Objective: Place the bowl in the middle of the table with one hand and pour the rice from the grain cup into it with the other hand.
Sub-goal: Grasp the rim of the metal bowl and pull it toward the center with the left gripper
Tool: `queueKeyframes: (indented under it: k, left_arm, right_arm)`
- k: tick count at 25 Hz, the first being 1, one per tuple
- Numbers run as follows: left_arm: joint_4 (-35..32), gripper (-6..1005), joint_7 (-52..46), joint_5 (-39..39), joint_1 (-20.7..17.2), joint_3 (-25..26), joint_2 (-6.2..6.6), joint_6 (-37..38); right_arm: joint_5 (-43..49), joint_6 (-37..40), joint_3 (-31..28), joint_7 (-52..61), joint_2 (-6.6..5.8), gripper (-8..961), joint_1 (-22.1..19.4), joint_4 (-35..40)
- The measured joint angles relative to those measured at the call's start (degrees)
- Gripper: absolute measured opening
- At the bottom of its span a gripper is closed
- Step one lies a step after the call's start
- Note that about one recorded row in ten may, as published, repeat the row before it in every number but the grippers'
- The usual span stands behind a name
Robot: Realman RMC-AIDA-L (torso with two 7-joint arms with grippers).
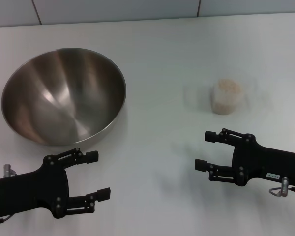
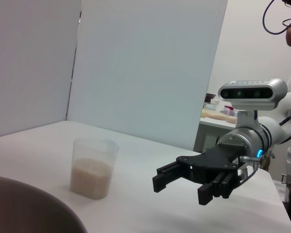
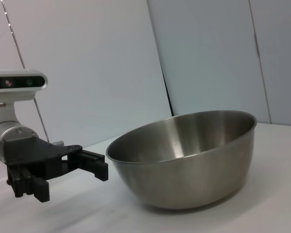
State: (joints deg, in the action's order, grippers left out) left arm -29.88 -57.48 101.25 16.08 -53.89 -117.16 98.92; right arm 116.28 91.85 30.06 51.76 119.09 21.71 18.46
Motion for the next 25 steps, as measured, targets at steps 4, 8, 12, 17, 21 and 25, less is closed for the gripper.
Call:
queueKeyframes:
  k: [4,8,12,17,21,25]
  left_arm:
    - [0.0,854,-0.02,0.0,-0.03,0.02,0.0,-0.01]
    - [0.0,850,-0.01,0.0,-0.08,0.02,0.0,-0.03]
    - [0.0,847,0.05,0.0,-0.09,0.02,0.0,-0.03]
    - [0.0,842,0.28,0.0,-0.03,0.02,-0.14,0.1]
    - [-0.09,839,0.33,-0.04,-0.01,0.02,-0.43,0.38]
    - [-0.57,835,0.5,-1.01,-0.02,0.8,-0.84,0.91]
  right_arm:
    - [0.0,0.0,0.0,0.0,0.0,813,0.0,0.0]
    - [0.0,0.0,0.0,0.0,0.0,813,0.03,0.0]
    - [-0.01,0.0,0.0,0.0,0.0,813,0.1,0.0]
    - [-0.1,-0.14,0.0,0.0,0.0,813,0.09,0.0]
    - [-0.18,-0.22,0.0,0.01,0.0,813,0.05,0.0]
    - [-0.25,-0.26,0.0,0.01,0.0,813,-0.01,0.0]
